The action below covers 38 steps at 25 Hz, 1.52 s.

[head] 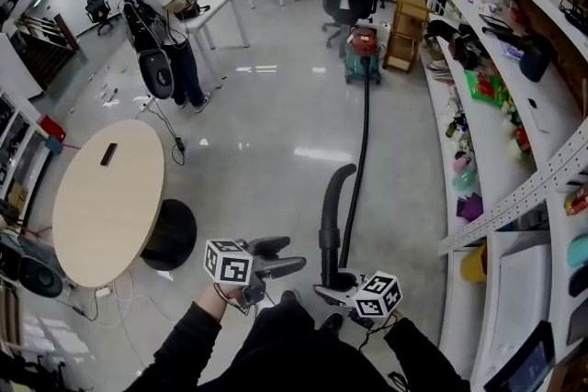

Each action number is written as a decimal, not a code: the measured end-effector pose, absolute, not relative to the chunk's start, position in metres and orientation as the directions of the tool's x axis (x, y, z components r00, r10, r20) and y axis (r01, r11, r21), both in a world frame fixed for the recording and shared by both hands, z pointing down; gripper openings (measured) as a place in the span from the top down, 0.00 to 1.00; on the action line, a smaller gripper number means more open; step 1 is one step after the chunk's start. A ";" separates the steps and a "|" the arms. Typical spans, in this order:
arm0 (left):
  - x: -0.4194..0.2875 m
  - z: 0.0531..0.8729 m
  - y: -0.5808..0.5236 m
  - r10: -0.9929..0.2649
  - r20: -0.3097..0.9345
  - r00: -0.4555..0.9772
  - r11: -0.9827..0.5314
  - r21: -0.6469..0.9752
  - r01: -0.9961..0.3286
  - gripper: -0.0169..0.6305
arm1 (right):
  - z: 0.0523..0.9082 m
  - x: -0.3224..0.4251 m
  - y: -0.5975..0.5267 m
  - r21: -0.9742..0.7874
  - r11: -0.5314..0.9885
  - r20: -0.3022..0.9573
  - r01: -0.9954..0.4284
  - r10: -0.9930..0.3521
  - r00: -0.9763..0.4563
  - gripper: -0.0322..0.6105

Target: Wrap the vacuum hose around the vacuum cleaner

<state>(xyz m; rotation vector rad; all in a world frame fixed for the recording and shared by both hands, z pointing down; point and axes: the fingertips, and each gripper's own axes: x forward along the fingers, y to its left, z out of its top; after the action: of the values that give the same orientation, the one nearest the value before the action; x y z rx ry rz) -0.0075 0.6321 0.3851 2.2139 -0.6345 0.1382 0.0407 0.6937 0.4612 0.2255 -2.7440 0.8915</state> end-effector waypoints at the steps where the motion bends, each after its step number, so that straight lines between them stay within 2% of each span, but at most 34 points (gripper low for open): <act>1: -0.003 0.395 0.637 -0.381 0.350 0.856 -0.601 0.610 -0.517 0.34 | 0.457 0.044 0.682 -0.589 0.777 0.257 -0.221 -0.080 -0.963 0.68; 3: 0.018 0.418 0.649 -0.334 0.428 0.840 -0.712 0.470 -0.522 0.34 | 0.448 0.049 0.655 -0.657 0.724 0.212 -0.210 -0.090 -0.973 0.68; 6: 0.056 0.453 0.657 -0.252 0.468 0.847 -0.818 0.365 -0.445 0.34 | 0.432 0.050 0.611 -0.767 0.618 0.152 -0.170 -0.082 -0.985 0.68; 12: 0.085 0.523 0.609 -0.155 0.487 0.859 -0.848 0.380 -0.369 0.34 | 0.397 0.038 0.509 -0.921 0.385 0.009 -0.065 -0.147 -0.989 0.67; 16: 0.076 0.538 0.570 -0.149 0.515 0.844 -0.898 0.287 -0.333 0.35 | 0.385 0.012 0.457 -0.952 0.304 -0.047 -0.008 -0.172 -0.984 0.65; 17: 0.072 0.536 0.559 -0.154 0.502 0.851 -0.904 0.275 -0.326 0.38 | 0.387 0.006 0.447 -0.953 0.301 -0.038 -0.018 -0.178 -0.983 0.65; 18: 0.068 0.532 0.549 -0.152 0.485 0.861 -0.907 0.277 -0.316 0.58 | 0.388 0.000 0.437 -0.953 0.302 -0.029 -0.029 -0.185 -0.982 0.65; 19: 0.063 0.528 0.541 -0.137 0.469 0.873 -0.908 0.293 -0.300 0.72 | 0.389 -0.005 0.427 -0.952 0.303 -0.026 -0.035 -0.196 -0.980 0.65; 22: 0.047 0.514 0.525 -0.051 0.428 0.902 -0.898 0.376 -0.230 0.72 | 0.386 -0.019 0.399 -0.945 0.326 -0.057 -0.024 -0.237 -0.970 0.65; 23: 0.041 0.508 0.518 -0.030 0.408 0.912 -0.886 0.411 -0.213 0.72 | 0.384 -0.024 0.391 -0.937 0.348 -0.068 -0.023 -0.247 -0.967 0.61; 25: 0.029 0.492 0.499 -0.006 0.354 0.935 -0.841 0.504 -0.196 0.72 | 0.388 -0.029 0.382 -0.918 0.393 -0.046 -0.060 -0.253 -0.966 0.46; 26: 0.024 0.484 0.488 0.004 0.329 0.944 -0.810 0.554 -0.190 0.72 | 0.396 -0.027 0.381 -0.908 0.406 -0.008 -0.099 -0.253 -0.967 0.44; 29: 0.009 0.467 0.457 0.073 0.294 0.953 -0.707 0.689 -0.159 0.72 | 0.437 -0.007 0.392 -0.860 0.442 0.150 -0.255 -0.260 -0.954 0.44; 31: 0.000 0.460 0.443 0.144 0.292 0.946 -0.645 0.752 -0.134 0.72 | 0.455 0.004 0.410 -0.833 0.453 0.205 -0.319 -0.282 -0.937 0.44; 34: -0.010 0.459 0.435 0.250 0.304 0.919 -0.609 0.788 -0.095 0.72 | 0.460 0.002 0.427 -0.771 0.522 0.232 -0.366 -0.305 -0.924 0.44; 38: -0.017 0.458 0.403 0.238 0.279 0.930 -0.571 0.815 -0.098 0.72 | 0.473 -0.009 0.448 -0.657 0.662 0.328 -0.361 -0.180 -0.927 0.44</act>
<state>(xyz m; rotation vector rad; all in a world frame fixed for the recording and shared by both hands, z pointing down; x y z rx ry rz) -0.0166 0.4033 0.4579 2.1337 0.0992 0.4487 -0.0091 0.4476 0.4726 0.4373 -2.6443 1.1193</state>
